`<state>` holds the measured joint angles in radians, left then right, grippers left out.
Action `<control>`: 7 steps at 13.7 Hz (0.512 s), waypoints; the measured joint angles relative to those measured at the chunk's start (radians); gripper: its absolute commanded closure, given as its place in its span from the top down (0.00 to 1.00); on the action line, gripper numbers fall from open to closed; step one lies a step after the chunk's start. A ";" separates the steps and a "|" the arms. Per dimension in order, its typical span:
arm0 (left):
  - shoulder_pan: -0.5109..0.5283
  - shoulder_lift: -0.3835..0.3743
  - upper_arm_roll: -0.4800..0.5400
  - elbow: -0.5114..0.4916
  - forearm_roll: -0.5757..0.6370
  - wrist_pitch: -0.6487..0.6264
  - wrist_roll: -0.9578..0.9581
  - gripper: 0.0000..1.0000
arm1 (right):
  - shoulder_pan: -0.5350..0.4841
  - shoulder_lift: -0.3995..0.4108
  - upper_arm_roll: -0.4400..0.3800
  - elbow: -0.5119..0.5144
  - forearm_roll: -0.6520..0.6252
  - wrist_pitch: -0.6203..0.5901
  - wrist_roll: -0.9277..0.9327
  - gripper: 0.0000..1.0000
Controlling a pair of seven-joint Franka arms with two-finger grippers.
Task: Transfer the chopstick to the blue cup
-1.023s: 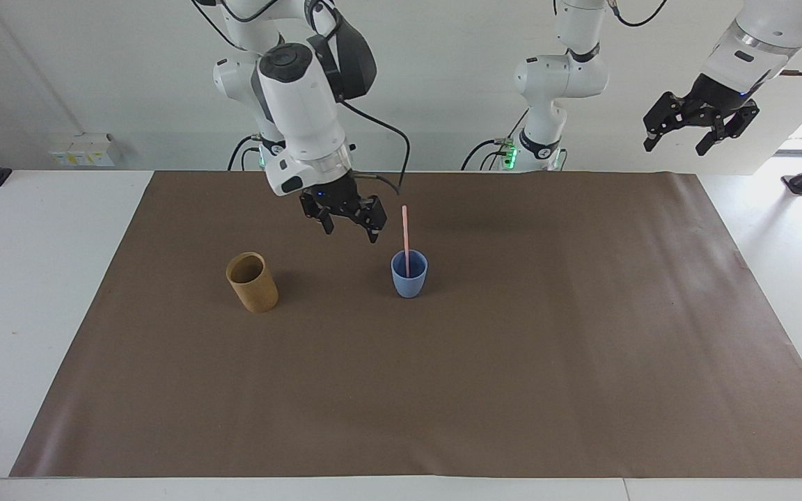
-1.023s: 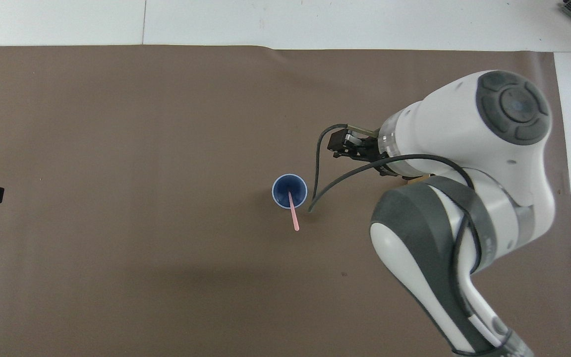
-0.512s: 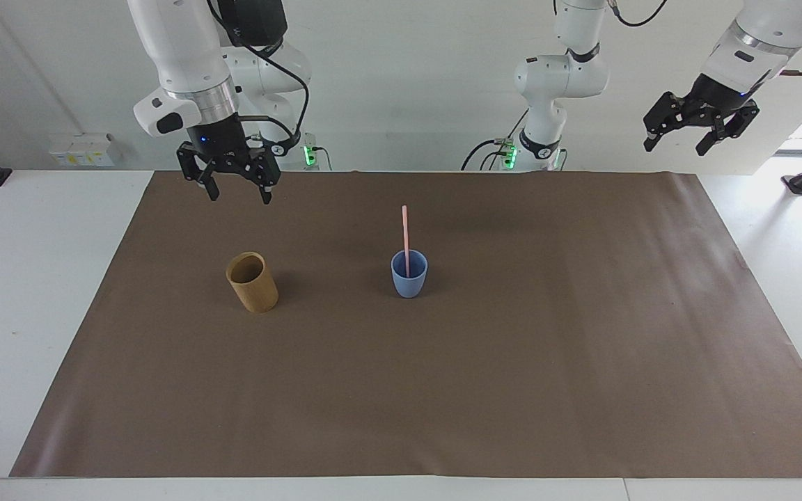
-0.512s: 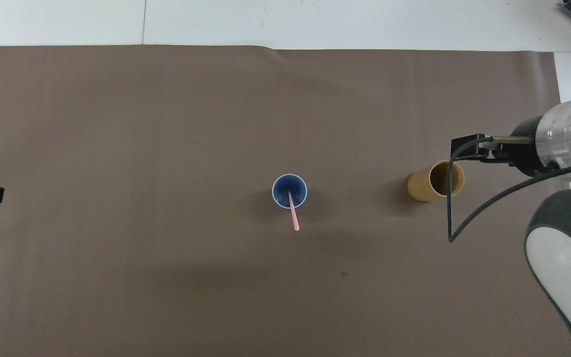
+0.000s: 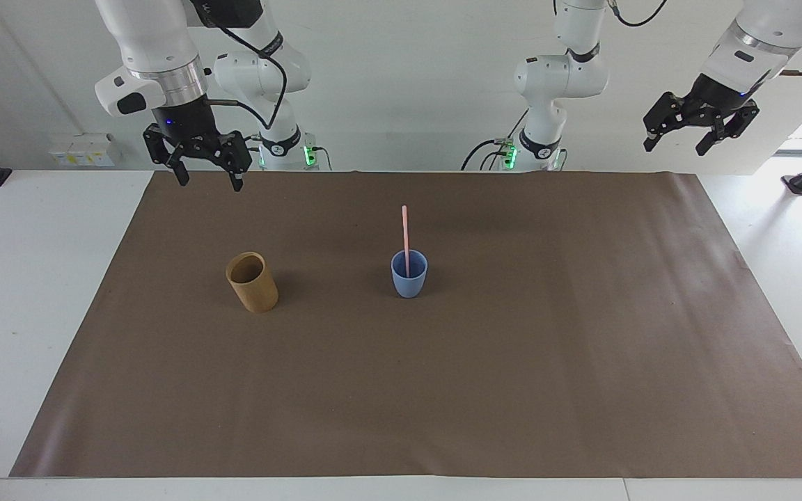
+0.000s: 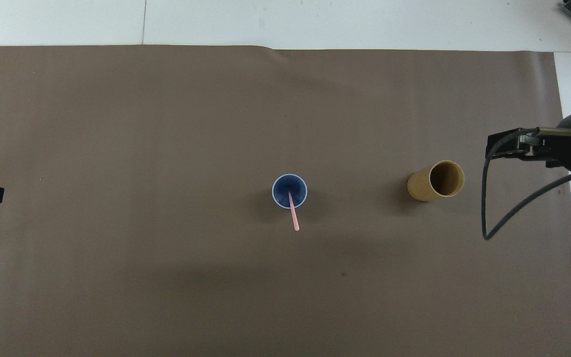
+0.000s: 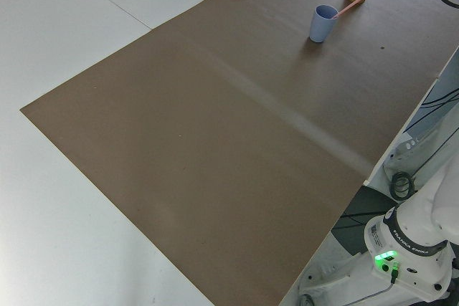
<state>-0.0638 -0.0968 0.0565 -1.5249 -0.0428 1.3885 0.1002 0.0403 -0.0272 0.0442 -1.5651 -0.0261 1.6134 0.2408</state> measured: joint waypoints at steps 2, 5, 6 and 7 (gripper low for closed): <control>0.000 0.000 0.000 0.000 0.000 0.000 0.000 1.00 | -0.012 0.014 0.000 0.017 0.001 -0.005 -0.012 1.00; 0.000 0.000 0.000 0.000 0.000 0.000 0.000 1.00 | -0.023 0.017 0.000 0.018 0.001 -0.006 -0.059 1.00; 0.000 0.000 0.000 0.000 0.000 0.000 0.000 1.00 | -0.025 0.017 0.000 0.018 0.001 -0.007 -0.059 1.00; 0.000 0.000 0.000 0.000 0.000 0.000 0.000 1.00 | -0.029 0.017 0.000 0.018 0.001 -0.007 -0.059 1.00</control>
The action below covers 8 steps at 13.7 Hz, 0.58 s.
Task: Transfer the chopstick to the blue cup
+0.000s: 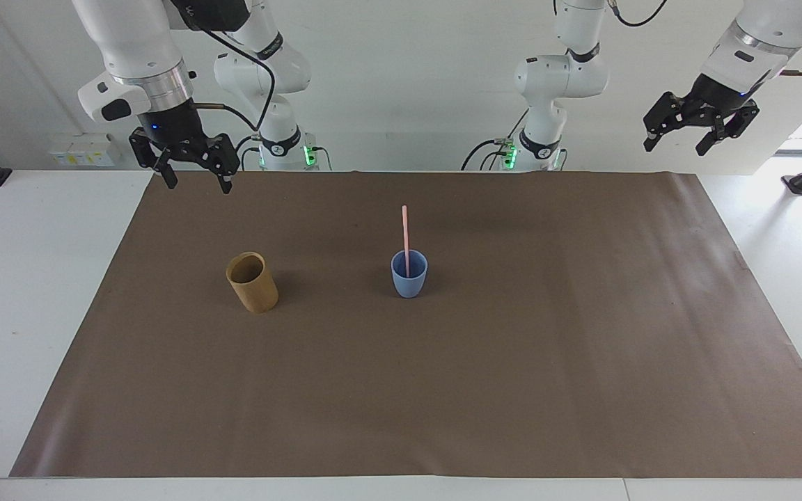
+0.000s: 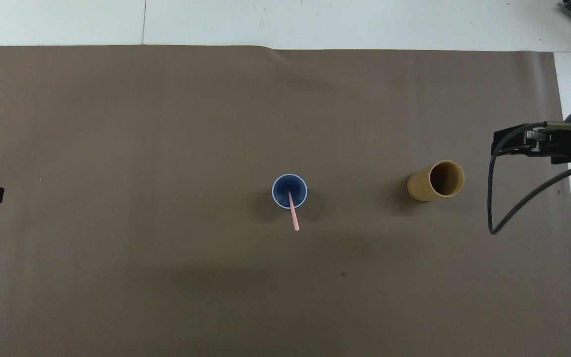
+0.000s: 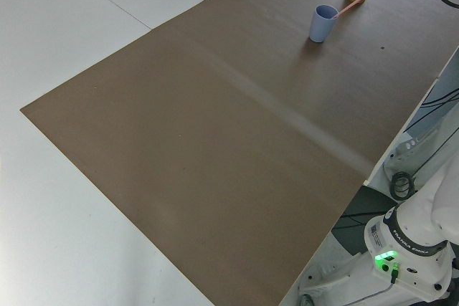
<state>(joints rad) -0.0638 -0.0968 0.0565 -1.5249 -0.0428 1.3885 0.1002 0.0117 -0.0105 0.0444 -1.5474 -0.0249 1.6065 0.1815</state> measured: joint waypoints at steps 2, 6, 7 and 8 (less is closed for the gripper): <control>0.000 0.000 0.000 0.000 0.000 0.000 0.000 1.00 | -0.006 0.000 0.000 0.000 0.000 0.000 0.000 1.00; 0.000 0.000 0.000 0.000 0.000 0.000 0.000 1.00 | -0.006 0.000 0.000 0.000 0.000 0.000 0.000 1.00; 0.000 0.000 0.000 0.000 0.000 0.000 0.000 1.00 | -0.006 0.000 0.000 0.000 0.000 0.000 0.000 1.00; 0.000 0.000 0.000 0.000 0.000 0.000 0.000 1.00 | -0.006 0.000 0.000 0.000 0.000 0.000 0.000 1.00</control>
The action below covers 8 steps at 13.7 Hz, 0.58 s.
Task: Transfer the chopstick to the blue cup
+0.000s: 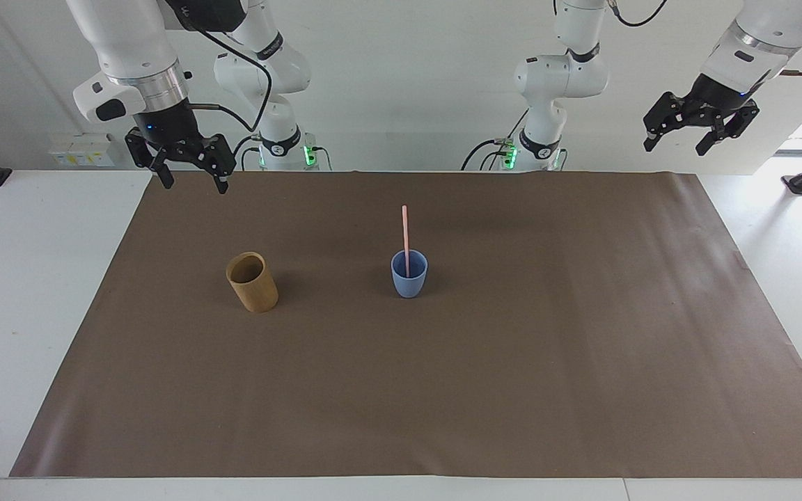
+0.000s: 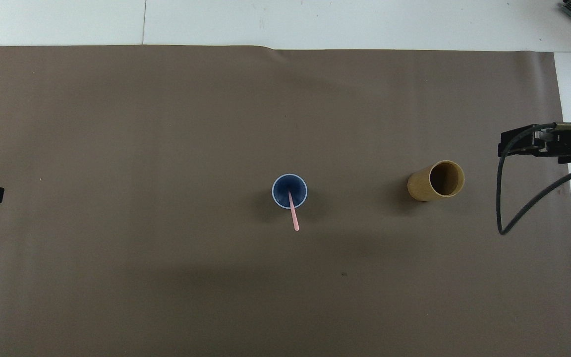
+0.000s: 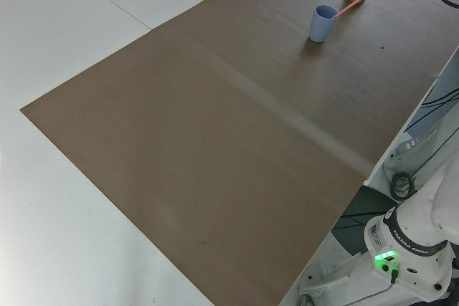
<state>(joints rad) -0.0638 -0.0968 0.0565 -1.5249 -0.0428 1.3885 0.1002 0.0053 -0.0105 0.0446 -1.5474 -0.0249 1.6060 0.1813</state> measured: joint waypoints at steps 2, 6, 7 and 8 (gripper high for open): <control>0.000 0.000 0.000 0.000 0.000 0.000 0.000 1.00 | 0.000 0.000 0.000 0.000 0.000 -0.001 0.000 1.00; 0.000 0.000 0.000 0.000 0.000 0.000 0.000 1.00 | 0.000 0.000 0.002 0.000 0.000 -0.012 0.000 1.00; 0.000 0.000 0.000 0.000 0.000 0.000 0.000 1.00 | 0.000 0.000 0.002 0.000 0.000 -0.012 0.000 1.00; 0.000 0.000 0.000 0.000 0.000 0.000 0.000 1.00 | 0.000 0.000 0.003 0.000 0.000 -0.012 0.000 1.00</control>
